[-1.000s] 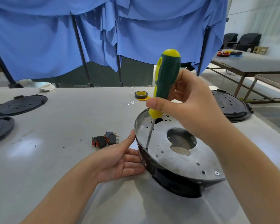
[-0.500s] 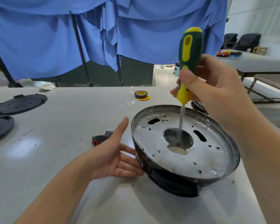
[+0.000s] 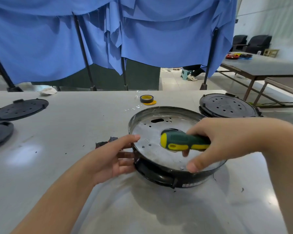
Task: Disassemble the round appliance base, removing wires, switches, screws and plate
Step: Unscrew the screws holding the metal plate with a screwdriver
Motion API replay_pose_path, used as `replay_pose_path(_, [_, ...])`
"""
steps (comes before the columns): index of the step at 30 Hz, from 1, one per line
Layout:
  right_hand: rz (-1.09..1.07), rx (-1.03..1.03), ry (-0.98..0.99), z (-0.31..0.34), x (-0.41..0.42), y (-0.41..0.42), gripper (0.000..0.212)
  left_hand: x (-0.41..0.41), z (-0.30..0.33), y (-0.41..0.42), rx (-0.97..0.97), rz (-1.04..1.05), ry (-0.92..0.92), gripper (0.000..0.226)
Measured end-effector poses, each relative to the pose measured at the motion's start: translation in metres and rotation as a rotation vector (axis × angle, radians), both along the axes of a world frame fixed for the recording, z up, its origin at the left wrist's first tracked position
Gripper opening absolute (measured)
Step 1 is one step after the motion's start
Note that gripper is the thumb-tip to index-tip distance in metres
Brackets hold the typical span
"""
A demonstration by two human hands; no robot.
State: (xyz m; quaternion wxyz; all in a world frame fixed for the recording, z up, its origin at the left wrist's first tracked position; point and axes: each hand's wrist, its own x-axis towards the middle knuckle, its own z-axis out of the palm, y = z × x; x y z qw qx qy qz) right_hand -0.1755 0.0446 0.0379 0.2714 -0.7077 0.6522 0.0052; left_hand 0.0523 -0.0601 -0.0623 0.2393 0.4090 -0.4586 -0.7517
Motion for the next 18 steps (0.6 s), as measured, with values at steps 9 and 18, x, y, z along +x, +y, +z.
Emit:
replay_pose_path(9, [-0.003,0.087,0.021,-0.007,0.009,-0.002,0.020,0.003,0.000,-0.004,0.084,0.135,0.119,0.057])
replay_pose_path(18, [0.133,0.088,-0.088,-0.006,0.024,-0.002,0.015,0.001,0.001,-0.003,0.161,0.215,0.250,0.087])
